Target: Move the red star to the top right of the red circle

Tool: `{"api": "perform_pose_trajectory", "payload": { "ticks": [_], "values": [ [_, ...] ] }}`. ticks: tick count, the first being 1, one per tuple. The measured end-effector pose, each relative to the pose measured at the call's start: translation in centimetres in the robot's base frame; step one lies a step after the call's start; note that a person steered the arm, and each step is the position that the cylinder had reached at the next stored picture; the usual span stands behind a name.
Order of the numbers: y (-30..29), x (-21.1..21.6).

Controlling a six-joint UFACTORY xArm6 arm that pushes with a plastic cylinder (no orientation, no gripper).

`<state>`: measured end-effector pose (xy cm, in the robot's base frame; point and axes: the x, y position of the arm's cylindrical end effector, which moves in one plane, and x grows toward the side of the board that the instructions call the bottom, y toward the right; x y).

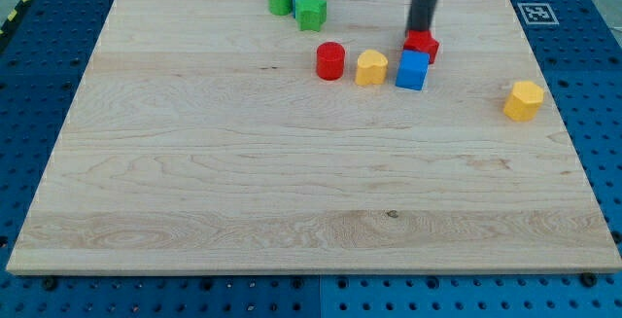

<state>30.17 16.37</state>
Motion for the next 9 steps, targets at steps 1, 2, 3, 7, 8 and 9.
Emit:
{"api": "perform_pose_trajectory", "payload": {
  "ticks": [1,2,3,7,8,9],
  "values": [
    [5.0,0.0],
    [6.8,1.2],
    [6.1,3.3],
    [-8.2,3.8],
    [-8.1,3.8],
    [-3.2,3.8]
  ]
}}
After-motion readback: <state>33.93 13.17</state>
